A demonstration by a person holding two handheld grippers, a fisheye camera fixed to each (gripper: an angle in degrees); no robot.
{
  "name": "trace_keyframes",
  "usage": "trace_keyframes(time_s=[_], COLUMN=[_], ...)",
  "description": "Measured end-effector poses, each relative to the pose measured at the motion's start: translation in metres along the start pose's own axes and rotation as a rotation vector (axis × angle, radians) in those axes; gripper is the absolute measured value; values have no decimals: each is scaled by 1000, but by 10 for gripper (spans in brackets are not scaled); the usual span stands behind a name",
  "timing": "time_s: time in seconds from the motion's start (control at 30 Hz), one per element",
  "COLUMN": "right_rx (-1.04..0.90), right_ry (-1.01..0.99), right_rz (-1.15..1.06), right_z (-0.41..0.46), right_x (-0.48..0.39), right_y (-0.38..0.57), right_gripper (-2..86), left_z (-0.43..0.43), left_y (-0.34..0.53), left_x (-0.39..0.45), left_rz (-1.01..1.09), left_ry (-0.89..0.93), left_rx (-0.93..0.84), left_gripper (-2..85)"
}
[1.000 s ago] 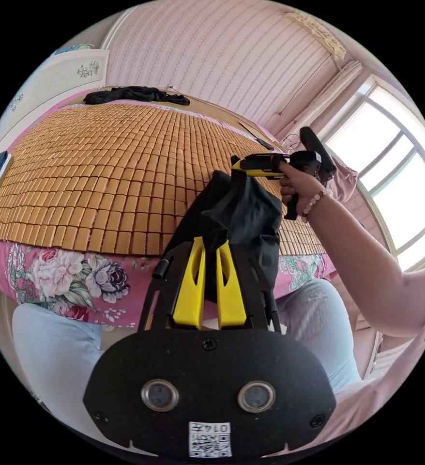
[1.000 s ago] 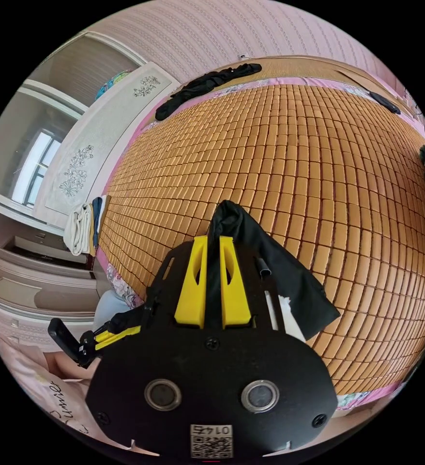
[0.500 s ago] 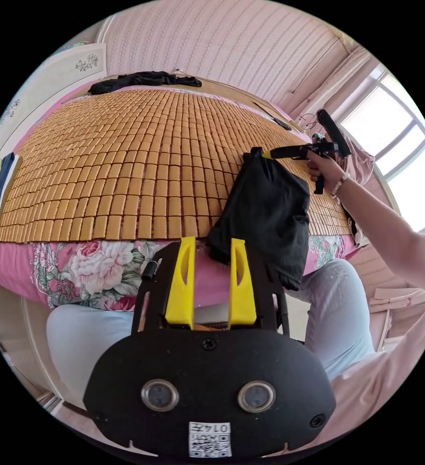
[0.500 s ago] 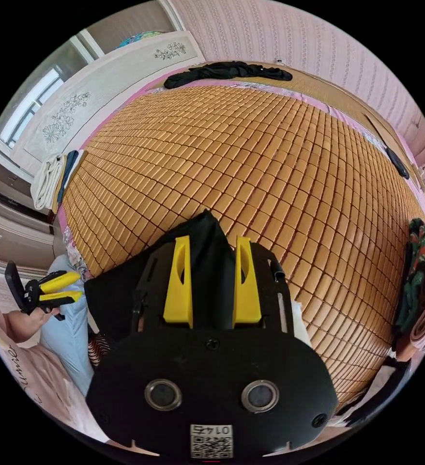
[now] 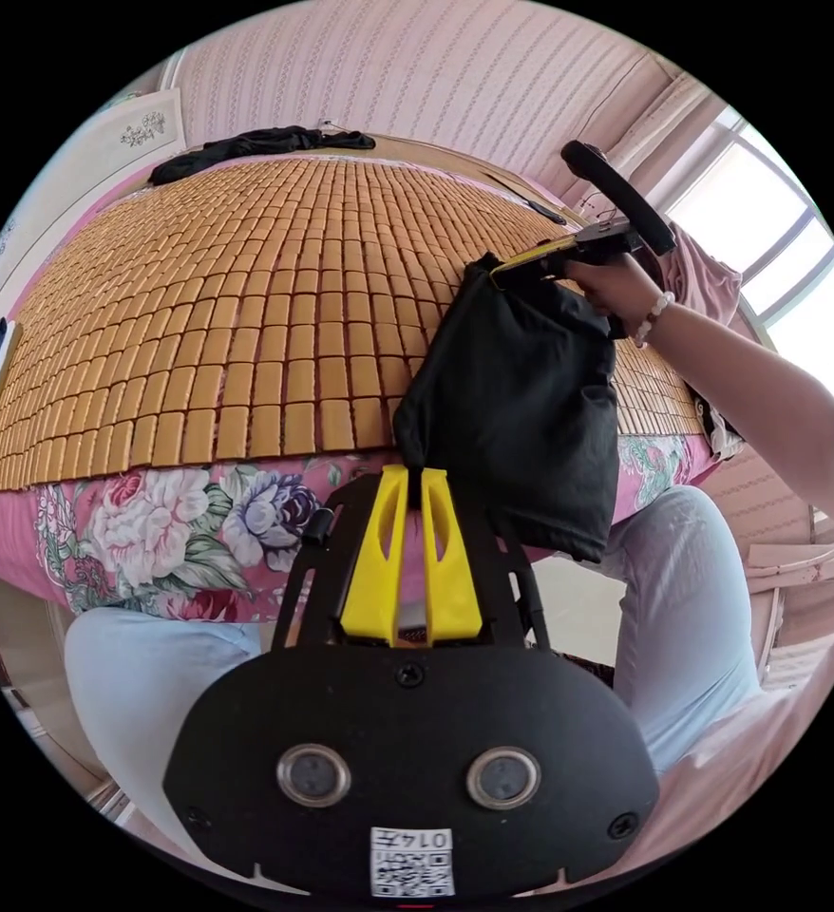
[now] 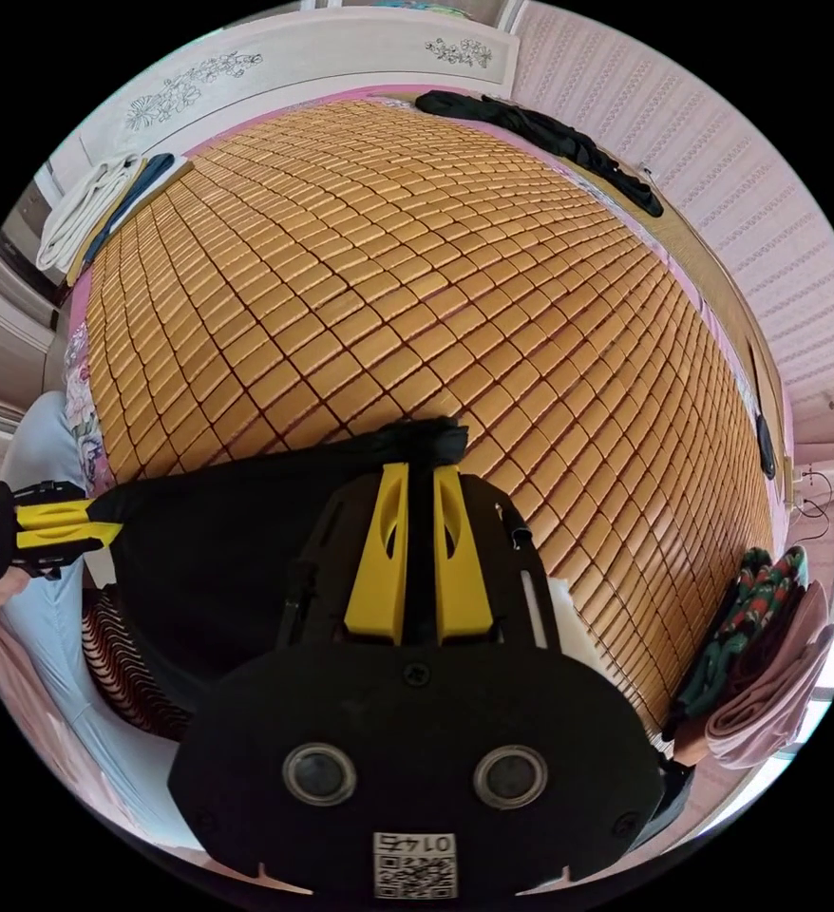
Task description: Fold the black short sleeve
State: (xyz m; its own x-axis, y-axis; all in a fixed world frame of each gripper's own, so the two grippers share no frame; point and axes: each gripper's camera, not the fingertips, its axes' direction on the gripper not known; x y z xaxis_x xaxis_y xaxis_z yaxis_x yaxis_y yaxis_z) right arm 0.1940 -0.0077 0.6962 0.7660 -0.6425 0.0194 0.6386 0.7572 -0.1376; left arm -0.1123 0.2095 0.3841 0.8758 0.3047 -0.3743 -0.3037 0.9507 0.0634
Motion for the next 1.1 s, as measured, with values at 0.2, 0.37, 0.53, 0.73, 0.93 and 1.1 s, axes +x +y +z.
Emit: trace_keyframes(time_s=[0.2,0.37,0.53,0.73,0.93,1.1], right_rx=[79,186,331,524,646,717], right_ry=[-22,18,48,11,-47,-140], right_rz=[78,97,141,132,11,-116], right_z=[-30,-77,-133,-207,-264,-291], right_x=[-18,-42,-66,-102,-157,-216], right_y=[11,37,75,107,100,67], right_gripper=[14,9,7,6,7,7], left_z=[-37,-91,-160,-251,-339,-400], left_y=[21,39,63,109,161,210], left_x=[3,26,45,44,10,-29], left_rz=[-31,78,156,158,84,-8], left_ry=[40,44,12,-96,-136,-146], left_rx=[79,157,283,468,630,728], left_gripper=[-7,-9,-9,-9,-9,-9])
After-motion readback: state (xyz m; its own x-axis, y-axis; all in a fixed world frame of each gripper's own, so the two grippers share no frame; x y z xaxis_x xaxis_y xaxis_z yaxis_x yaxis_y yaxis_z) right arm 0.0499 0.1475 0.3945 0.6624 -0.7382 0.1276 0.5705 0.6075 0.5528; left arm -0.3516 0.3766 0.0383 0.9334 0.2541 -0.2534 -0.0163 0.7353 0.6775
